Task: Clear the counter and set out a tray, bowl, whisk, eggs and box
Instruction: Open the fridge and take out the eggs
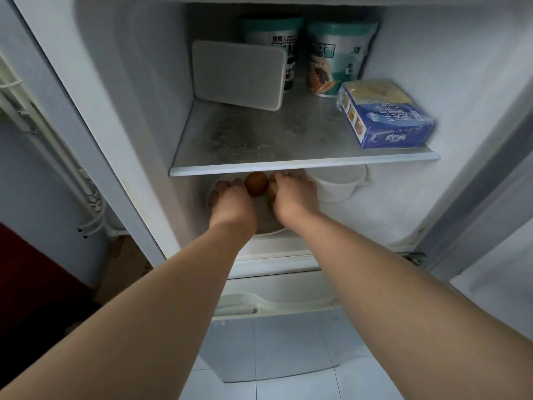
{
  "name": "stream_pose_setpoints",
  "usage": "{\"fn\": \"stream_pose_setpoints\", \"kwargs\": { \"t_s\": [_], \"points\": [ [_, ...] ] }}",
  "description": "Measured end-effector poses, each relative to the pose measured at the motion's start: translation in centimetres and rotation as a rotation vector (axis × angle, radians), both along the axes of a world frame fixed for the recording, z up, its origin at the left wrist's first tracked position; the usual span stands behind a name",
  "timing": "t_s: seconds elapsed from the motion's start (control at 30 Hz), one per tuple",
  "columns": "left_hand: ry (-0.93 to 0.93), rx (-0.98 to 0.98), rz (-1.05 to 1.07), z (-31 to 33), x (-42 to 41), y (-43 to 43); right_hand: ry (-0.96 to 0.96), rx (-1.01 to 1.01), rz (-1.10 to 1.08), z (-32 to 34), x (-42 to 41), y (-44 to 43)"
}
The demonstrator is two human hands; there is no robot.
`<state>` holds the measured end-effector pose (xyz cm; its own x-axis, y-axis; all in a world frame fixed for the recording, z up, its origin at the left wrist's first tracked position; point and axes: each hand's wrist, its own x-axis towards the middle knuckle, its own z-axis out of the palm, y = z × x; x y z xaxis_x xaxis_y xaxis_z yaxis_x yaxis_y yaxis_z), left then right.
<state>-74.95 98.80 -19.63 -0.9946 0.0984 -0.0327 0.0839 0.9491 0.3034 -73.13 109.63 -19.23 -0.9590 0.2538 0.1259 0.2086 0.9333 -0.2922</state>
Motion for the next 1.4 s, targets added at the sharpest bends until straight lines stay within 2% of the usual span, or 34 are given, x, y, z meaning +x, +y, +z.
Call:
{"fn": "stream_pose_setpoints", "kwargs": {
  "t_s": [0.1, 0.27, 0.37, 0.57, 0.73, 0.93, 1.23, 1.4],
  "points": [
    [-0.008, 0.017, 0.006, 0.0, 0.6, 0.1, -0.012, -0.061, 0.001, 0.2, 1.0, -0.2],
    [-0.086, 0.302, 0.08, 2.0, 4.0, 0.1, -0.028, -0.183, -0.033, 1.8, 3.6, -0.5],
    [-0.075, 0.381, 0.075, 4.1, 7.2, -0.2, -0.019, -0.288, -0.039, 3.2, 6.2, -1.0],
    [-0.056, 0.42, 0.11, 7.4, 12.5, -2.2, -0.034, -0.502, -0.013, 5.7, 11.2, -3.0],
    [-0.04, 0.385, 0.155, 11.2, 16.4, -6.3, -0.063, -0.54, 0.133, 8.5, 14.0, -7.0],
    [-0.011, 0.518, 0.401, 14.1, 19.4, -14.8, -0.098, -0.568, 0.304, 12.4, 15.2, -14.8],
    [0.168, 0.482, 0.689, 19.7, 25.9, -33.1, -0.125, -0.607, 0.624, 18.8, 18.4, -33.4],
    [0.207, 0.49, 0.849, 21.6, 30.4, -43.4, -0.155, -0.598, 0.775, 21.3, 21.4, -43.7]
  ]
}}
